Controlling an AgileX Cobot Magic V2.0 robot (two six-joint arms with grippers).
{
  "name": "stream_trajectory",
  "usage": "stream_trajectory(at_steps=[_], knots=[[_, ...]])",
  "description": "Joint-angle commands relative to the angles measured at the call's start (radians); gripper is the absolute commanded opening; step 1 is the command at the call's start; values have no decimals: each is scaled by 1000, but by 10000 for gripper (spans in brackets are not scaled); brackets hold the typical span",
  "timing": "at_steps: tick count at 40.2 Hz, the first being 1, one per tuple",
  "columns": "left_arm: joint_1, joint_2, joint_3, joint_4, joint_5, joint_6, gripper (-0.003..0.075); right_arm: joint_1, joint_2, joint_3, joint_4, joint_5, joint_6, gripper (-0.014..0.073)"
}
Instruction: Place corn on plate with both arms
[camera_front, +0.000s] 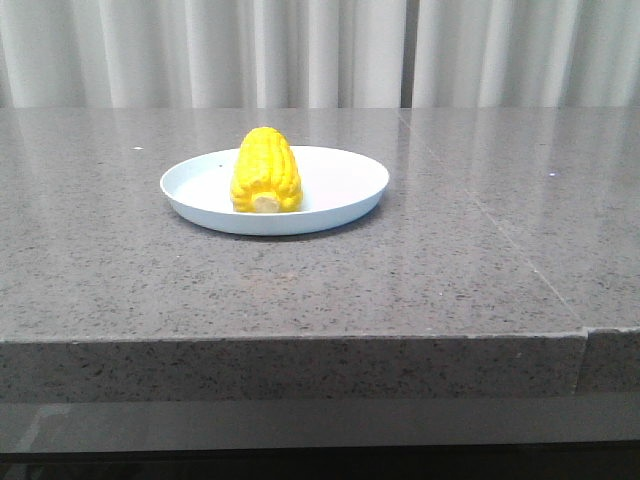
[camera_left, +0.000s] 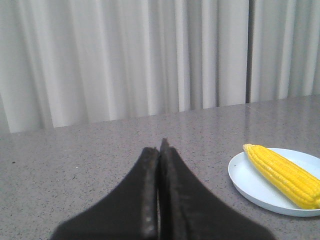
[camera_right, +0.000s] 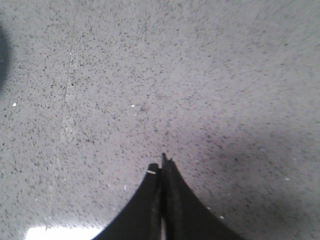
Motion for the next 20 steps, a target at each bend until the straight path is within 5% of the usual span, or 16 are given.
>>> stream_trajectory(at_steps=[1, 20], knots=[[-8, 13, -24, -2, -89, 5, -20, -4, -132, 69, -57, -134, -12, -122], [-8, 13, -24, -2, -89, 5, -20, -4, -701, 435, -84, -375, -12, -122]])
